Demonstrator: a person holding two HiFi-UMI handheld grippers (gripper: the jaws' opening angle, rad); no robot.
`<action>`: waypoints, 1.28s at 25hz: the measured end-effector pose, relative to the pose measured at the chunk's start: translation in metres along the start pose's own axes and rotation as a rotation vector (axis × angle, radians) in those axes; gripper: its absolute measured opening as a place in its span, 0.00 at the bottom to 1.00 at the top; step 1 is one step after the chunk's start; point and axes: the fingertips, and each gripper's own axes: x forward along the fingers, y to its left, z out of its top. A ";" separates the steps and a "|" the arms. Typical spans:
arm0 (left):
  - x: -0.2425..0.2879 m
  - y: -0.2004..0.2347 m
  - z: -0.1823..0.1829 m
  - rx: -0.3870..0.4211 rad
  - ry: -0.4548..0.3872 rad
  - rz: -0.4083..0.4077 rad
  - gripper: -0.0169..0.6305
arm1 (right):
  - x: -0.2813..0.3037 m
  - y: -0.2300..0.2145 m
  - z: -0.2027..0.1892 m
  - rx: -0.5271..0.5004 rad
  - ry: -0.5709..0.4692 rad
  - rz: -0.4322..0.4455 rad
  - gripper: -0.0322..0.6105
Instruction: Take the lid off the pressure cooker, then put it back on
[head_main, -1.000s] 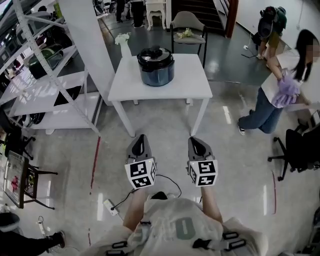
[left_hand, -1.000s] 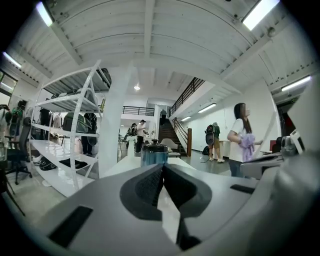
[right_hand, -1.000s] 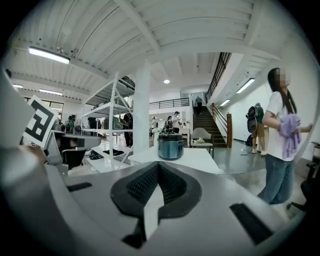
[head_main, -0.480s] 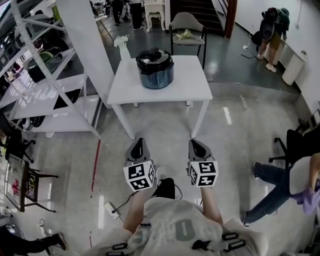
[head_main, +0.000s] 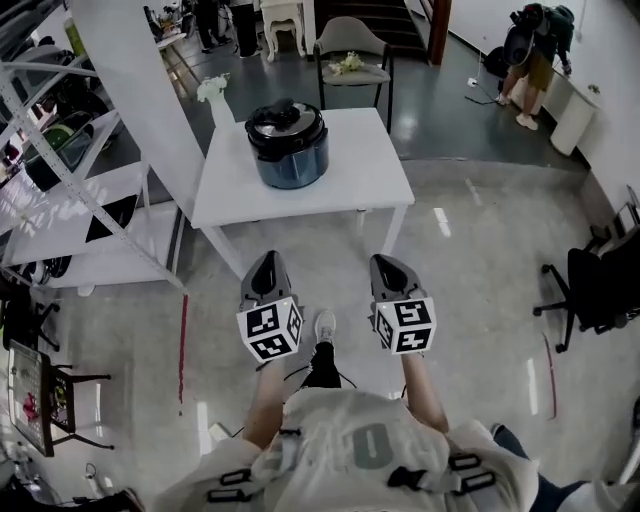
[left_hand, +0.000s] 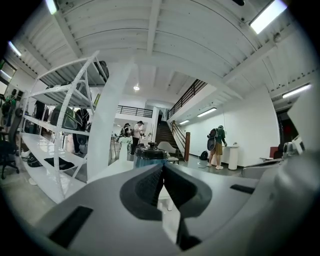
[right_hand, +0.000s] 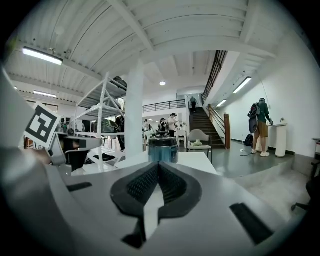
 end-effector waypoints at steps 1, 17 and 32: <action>0.014 0.001 0.002 -0.003 0.000 -0.005 0.05 | 0.012 -0.006 0.003 0.005 -0.001 -0.003 0.06; 0.270 0.083 0.035 -0.007 0.017 -0.028 0.06 | 0.271 -0.070 0.076 -0.001 0.026 -0.018 0.06; 0.353 0.107 0.034 -0.001 0.034 -0.037 0.06 | 0.374 -0.088 0.097 0.032 0.021 0.008 0.06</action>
